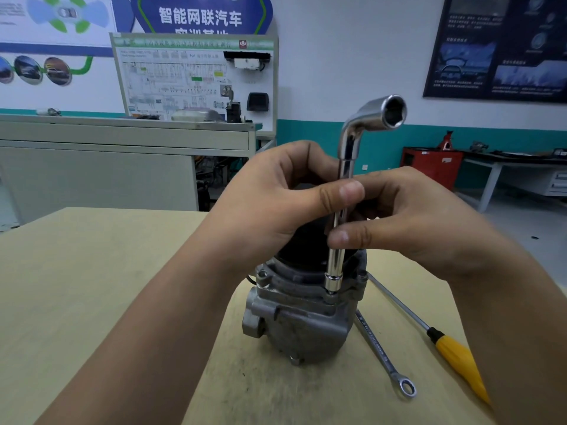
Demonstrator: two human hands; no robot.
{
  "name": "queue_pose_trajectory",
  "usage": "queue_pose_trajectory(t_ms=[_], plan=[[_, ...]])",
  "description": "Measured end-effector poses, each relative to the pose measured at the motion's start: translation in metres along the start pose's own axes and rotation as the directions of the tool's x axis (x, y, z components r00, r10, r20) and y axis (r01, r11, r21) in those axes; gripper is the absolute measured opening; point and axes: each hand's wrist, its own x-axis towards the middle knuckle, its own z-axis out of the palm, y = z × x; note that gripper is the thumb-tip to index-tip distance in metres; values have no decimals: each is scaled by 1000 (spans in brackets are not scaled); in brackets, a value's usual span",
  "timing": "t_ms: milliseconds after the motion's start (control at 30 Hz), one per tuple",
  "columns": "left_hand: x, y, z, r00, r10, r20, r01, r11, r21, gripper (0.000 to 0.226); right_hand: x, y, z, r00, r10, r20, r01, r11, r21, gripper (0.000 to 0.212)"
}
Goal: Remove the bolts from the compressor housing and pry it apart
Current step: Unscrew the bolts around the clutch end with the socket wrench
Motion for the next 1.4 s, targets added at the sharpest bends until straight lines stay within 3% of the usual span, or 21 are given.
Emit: queue_pose_trajectory(t_ms=[133, 300, 567, 700, 833, 1000, 1133, 1233, 1400], plan=[[0, 0, -1, 1000, -4, 13, 3, 999, 41, 4, 1, 2, 1, 1000, -15, -2, 15, 1000, 9, 36], [-1, 2, -1, 998, -4, 66, 0, 998, 62, 18, 1, 4, 0, 999, -33, 7, 33, 997, 66, 19], [-1, 2, -3, 995, 1, 96, -5, 999, 46, 22, 1, 7, -2, 999, -17, 35, 16, 999, 27, 17], [-1, 0, -4, 998, 4, 58, -7, 998, 57, 8, -1, 4, -4, 1000, 0, 18, 0, 1000, -5, 30], [-1, 1, -2, 1000, -1, 26, -1, 999, 48, 22, 0, 2, -2, 1000, 10, 1, -10, 999, -54, 50], [0, 2, 0, 1000, -9, -25, 10, 1000, 15, 18, 0, 0, 0, 1000, -9, -7, 9, 1000, -26, 42], [-1, 2, -2, 1000, -21, 21, 21, 1000, 10, 1, 0, 2, -1, 1000, -5, 11, 5, 1000, -11, 31], [-1, 3, -3, 996, -18, 86, 16, 999, 32, 14, 0, 5, -2, 1000, -4, 13, 4, 1000, 8, 18], [-1, 4, -4, 991, -3, 133, 5, 1000, -9, 26, 2, 7, -2, 1000, -13, 13, 13, 1000, 16, 18]])
